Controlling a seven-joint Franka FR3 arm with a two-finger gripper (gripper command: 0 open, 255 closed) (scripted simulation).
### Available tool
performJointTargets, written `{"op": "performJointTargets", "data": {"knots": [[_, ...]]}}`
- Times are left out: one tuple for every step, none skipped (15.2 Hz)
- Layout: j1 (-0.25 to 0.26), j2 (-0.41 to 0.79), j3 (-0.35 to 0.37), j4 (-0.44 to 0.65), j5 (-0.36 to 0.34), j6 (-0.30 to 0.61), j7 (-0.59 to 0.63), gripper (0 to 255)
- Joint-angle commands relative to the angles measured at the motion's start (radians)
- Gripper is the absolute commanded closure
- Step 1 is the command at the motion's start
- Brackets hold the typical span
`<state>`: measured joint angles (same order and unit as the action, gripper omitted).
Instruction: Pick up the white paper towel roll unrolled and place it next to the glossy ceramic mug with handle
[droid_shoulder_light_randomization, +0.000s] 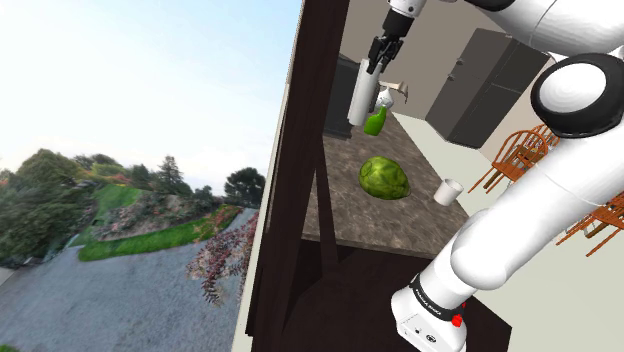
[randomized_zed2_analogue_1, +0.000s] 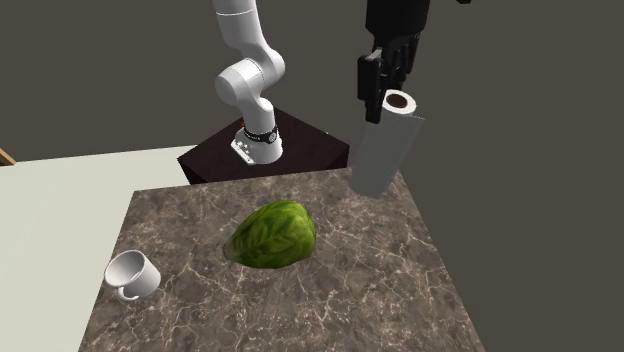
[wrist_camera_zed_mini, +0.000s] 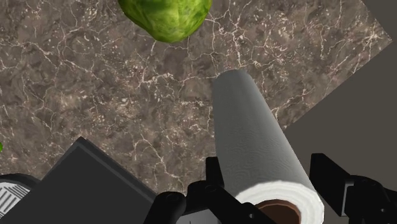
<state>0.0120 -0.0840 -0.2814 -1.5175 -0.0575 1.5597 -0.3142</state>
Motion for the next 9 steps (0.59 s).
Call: {"op": "performJointTargets", "data": {"knots": [[-0.008, -0.019, -0.009, -0.009, -0.004, -0.008, -0.018, 255], [-0.017, -0.039, -0.019, -0.031, -0.009, -0.005, -0.036, 255], [-0.025, -0.059, -0.028, -0.051, -0.014, -0.003, -0.053, 255], [-0.033, -0.077, -0.038, -0.069, -0.019, -0.001, -0.071, 255], [-0.041, -0.095, -0.048, -0.087, -0.024, 0.0, -0.089, 255], [-0.05, -0.112, -0.059, -0.102, -0.029, 0.001, -0.108, 255], [-0.058, -0.127, -0.07, -0.116, -0.034, 0.002, -0.127, 255], [-0.067, -0.142, -0.081, -0.129, -0.039, 0.002, -0.146, 255], [-0.075, -0.156, -0.093, -0.141, -0.043, 0.002, -0.166, 255]]}}
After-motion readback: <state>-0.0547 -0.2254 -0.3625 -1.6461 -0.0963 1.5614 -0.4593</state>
